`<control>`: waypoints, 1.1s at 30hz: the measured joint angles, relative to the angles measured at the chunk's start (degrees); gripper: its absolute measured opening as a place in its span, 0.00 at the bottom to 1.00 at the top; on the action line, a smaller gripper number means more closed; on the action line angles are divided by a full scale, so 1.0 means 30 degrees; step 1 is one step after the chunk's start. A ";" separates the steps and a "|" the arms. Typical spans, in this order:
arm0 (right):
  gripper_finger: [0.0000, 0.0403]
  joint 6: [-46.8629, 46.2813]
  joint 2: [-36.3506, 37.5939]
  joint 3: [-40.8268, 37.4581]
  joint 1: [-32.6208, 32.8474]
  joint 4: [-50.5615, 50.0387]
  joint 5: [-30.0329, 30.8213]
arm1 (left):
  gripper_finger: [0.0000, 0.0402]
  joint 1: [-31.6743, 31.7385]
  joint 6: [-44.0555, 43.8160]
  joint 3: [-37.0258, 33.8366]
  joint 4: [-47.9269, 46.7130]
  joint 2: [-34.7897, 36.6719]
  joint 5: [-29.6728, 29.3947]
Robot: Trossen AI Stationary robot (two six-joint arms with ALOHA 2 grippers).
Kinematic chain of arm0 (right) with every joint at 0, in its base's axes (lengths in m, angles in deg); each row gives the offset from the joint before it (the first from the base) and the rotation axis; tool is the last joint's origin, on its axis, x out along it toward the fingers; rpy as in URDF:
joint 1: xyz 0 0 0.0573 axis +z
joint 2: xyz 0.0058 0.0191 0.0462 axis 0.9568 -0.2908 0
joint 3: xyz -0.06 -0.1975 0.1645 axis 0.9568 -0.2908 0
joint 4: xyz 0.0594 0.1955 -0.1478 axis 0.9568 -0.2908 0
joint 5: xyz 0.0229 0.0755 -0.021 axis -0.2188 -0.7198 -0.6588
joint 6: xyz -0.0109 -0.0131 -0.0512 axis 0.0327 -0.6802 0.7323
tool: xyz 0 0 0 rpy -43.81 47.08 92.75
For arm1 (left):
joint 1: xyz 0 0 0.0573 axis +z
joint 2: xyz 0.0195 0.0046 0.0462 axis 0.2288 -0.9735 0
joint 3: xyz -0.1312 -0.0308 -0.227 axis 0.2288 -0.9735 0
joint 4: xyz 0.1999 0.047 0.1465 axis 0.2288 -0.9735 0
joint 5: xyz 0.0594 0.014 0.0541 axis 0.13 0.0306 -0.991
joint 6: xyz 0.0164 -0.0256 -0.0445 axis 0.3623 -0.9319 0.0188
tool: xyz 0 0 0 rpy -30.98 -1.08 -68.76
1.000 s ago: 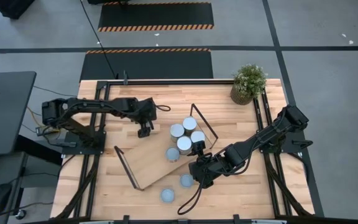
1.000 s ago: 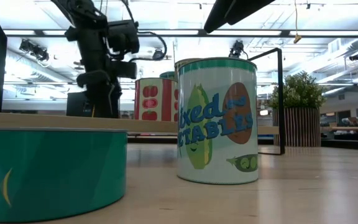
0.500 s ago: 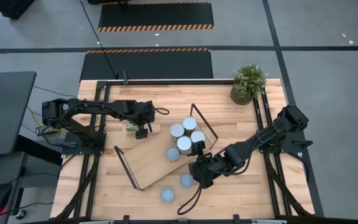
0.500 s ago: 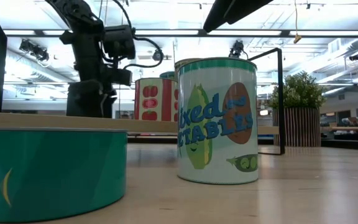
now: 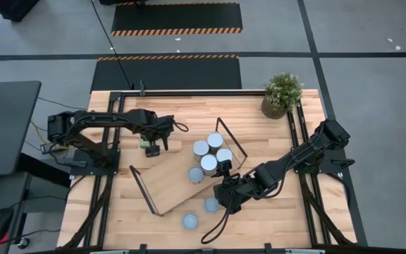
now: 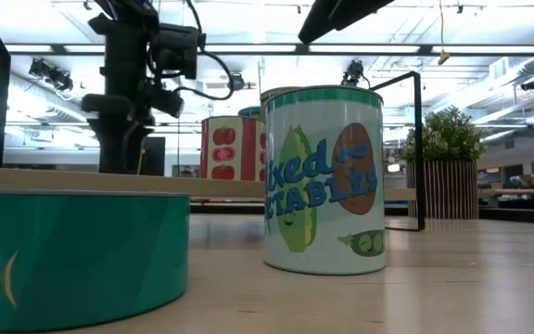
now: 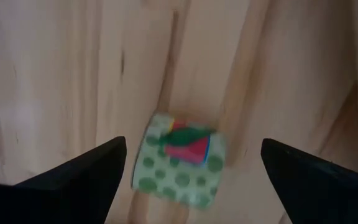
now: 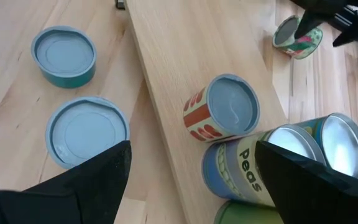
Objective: Pick and place cans onto a shelf
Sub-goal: Put the canned peas on the shelf
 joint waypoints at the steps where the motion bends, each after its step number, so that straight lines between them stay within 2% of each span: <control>1: 0.87 0.0039 0.0000 -0.0001 0.0000 0.0009 0.0000 | 0.95 0.0000 0.0409 -0.0014 -0.0378 0.0000 0.0012; 7: 0.87 0.0181 0.0000 0.0000 0.0000 0.0046 0.0001 | 0.95 -0.0007 0.2484 -0.0019 -0.1325 0.0000 -0.0037; 15: 0.87 0.0181 0.0000 -0.0001 0.0000 0.0103 0.0000 | 0.95 0.0000 0.4732 -0.0019 -0.1786 0.0000 -0.1572; 28: 0.87 0.0178 0.0000 0.0001 0.0000 0.0234 0.0000 | 0.95 0.1111 0.4347 -0.0129 -0.1437 -0.0160 -0.0161; 33: 0.87 0.0181 0.0000 -0.0001 0.0000 0.0271 0.0000 | 0.95 0.1202 0.4754 -0.1756 -0.0672 -0.0160 -0.0241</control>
